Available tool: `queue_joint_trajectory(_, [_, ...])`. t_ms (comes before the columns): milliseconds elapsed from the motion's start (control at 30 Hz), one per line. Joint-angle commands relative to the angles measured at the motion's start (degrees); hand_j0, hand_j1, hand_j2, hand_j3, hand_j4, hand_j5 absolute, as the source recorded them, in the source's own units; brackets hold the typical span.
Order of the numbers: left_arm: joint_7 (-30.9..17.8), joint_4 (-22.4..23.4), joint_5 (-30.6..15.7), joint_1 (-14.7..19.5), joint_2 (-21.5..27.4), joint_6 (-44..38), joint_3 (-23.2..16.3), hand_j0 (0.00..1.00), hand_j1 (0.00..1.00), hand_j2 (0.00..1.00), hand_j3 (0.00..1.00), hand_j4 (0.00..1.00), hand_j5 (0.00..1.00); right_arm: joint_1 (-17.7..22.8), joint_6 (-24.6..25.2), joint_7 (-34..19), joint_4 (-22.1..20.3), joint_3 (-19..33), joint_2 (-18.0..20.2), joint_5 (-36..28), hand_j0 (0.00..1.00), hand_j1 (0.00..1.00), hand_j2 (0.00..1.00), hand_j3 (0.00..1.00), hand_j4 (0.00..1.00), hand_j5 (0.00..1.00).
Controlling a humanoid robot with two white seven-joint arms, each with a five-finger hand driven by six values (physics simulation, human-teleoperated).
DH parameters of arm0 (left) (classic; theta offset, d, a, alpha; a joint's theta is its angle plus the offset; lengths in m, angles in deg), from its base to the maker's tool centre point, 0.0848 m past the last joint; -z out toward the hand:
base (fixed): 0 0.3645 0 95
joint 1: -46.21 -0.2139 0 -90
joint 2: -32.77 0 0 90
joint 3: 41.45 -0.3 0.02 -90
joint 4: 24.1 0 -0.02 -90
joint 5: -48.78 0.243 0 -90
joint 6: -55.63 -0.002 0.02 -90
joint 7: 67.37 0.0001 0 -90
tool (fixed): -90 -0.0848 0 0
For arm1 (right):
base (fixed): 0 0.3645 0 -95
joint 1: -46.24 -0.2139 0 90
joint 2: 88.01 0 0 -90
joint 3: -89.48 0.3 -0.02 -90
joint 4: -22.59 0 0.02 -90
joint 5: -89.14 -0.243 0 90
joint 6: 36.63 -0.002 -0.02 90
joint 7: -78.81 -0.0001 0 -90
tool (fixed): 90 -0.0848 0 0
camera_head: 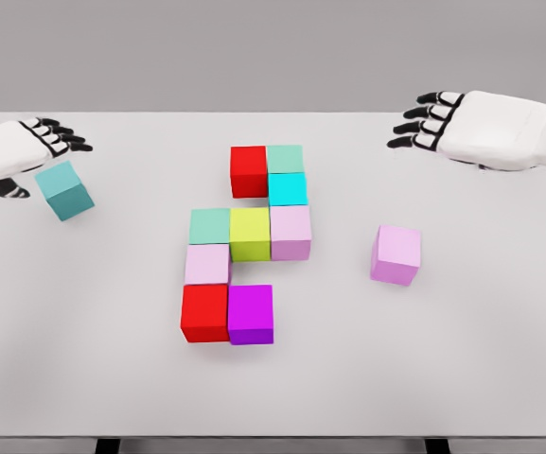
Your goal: Assemble the squares on the desktop into the number 2
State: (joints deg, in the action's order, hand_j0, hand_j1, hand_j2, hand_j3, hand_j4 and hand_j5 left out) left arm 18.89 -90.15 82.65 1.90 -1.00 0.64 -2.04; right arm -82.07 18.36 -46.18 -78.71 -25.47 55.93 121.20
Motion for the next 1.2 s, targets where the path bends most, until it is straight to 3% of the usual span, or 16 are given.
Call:
queue_joint_trajectory(0, [-0.1, 2.2, -0.4, 0.0, -1.4, 0.0, -1.3, 1.00, 1.00, 1.00, 1.00, 1.00, 1.00, 0.0, 0.0, 0.0, 0.0, -10.7, 3.1, -0.8, 1.00, 1.00, 1.00, 1.00, 1.00, 1.00])
queue_joint_trajectory(133, [-0.1, 2.1, -0.3, 0.0, -1.4, 0.0, -1.5, 1.00, 1.00, 1.00, 1.00, 1.00, 1.00, -12.6, 0.0, 0.0, 0.6, -25.6, 7.6, -6.8, 1.00, 1.00, 1.00, 1.00, 1.00, 1.00])
queue_joint_trajectory(267, [-0.1, 2.1, 0.0, 0.1, -1.4, 0.0, -1.5, 1.00, 1.00, 1.00, 1.00, 1.00, 1.00, -17.2, 0.0, 0.0, 0.7, -30.7, 9.8, -9.9, 1.00, 1.00, 1.00, 1.00, 1.00, 1.00])
queue_joint_trajectory(400, [-0.2, 2.5, 0.3, 0.2, -2.2, 0.0, -1.5, 1.00, 1.00, 1.00, 1.00, 1.00, 1.00, -17.5, 0.0, 0.0, 0.9, -33.7, 8.3, -11.0, 0.99, 0.99, 0.99, 0.99, 0.99, 0.99])
queue_joint_trajectory(733, [-0.2, 4.7, 1.9, 0.4, -3.8, 0.0, -1.6, 1.00, 1.00, 1.00, 1.00, 1.00, 1.00, -17.3, 0.0, 0.0, 10.2, -34.1, 2.5, -14.1, 0.99, 0.99, 0.99, 0.99, 0.99, 0.99])
queue_joint_trajectory(1067, [-0.3, 6.5, 2.6, 1.1, -4.7, 0.0, -2.4, 1.00, 1.00, 1.00, 1.00, 1.00, 1.00, -14.9, 0.0, 0.0, 11.0, -34.1, 0.0, -13.2, 0.98, 0.98, 0.98, 0.98, 0.98, 0.98])
queue_joint_trajectory(1167, [-0.4, 6.5, 3.0, 1.0, -5.3, 0.0, -2.4, 1.00, 1.00, 1.00, 1.00, 1.00, 1.00, -14.4, 0.0, 0.0, 13.1, -34.1, -2.1, -11.4, 0.98, 0.98, 0.98, 0.98, 0.98, 0.98])
